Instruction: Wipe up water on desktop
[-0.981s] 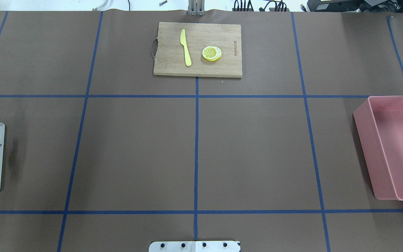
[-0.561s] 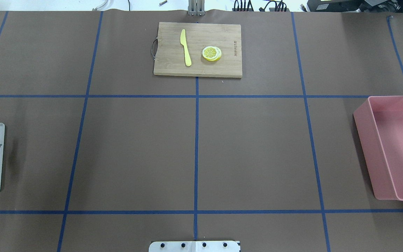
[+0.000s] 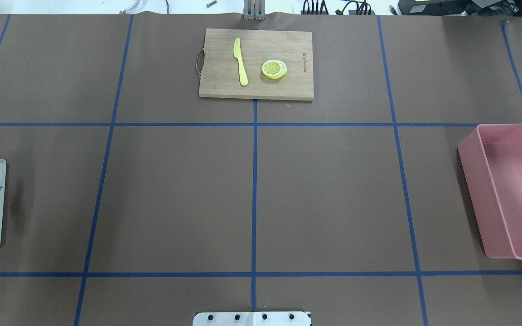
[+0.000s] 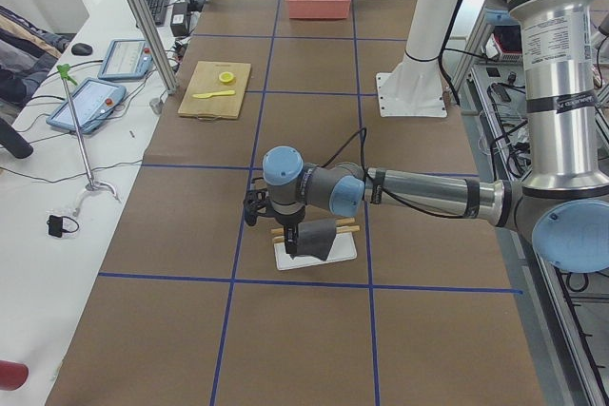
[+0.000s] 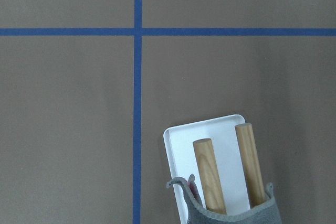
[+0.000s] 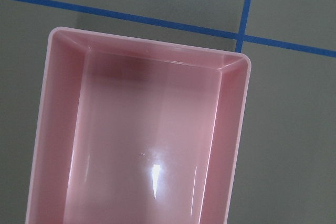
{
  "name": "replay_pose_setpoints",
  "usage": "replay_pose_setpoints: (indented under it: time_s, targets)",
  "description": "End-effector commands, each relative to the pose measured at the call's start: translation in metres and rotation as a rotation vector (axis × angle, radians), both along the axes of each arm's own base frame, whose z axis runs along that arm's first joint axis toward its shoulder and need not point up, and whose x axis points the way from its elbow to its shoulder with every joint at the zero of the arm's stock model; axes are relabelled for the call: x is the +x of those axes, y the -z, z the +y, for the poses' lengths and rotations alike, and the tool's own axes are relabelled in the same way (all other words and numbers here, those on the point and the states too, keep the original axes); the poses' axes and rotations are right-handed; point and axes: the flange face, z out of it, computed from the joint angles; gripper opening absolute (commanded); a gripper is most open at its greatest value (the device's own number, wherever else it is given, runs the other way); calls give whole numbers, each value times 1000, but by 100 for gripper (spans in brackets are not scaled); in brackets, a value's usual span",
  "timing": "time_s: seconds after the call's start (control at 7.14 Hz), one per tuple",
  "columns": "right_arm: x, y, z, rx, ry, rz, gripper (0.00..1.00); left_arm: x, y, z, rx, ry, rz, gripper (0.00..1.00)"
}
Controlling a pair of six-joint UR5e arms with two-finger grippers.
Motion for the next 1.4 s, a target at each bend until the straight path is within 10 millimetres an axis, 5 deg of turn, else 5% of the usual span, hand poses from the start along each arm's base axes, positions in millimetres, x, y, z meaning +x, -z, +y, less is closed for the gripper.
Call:
replay_pose_setpoints:
  time_s: [0.0, 0.7, 1.26]
  targets:
    - [0, -1, 0, -2, 1, 0, 100, 22, -5, 4, -43, -10, 9, 92]
    - [-1, 0, 0, -1, 0, -3, 100, 20, -13, 13, -60, -4, 6, 57]
    - [-1, 1, 0, 0, 0, -9, 100, 19, -15, 15, -67, -3, 5, 1]
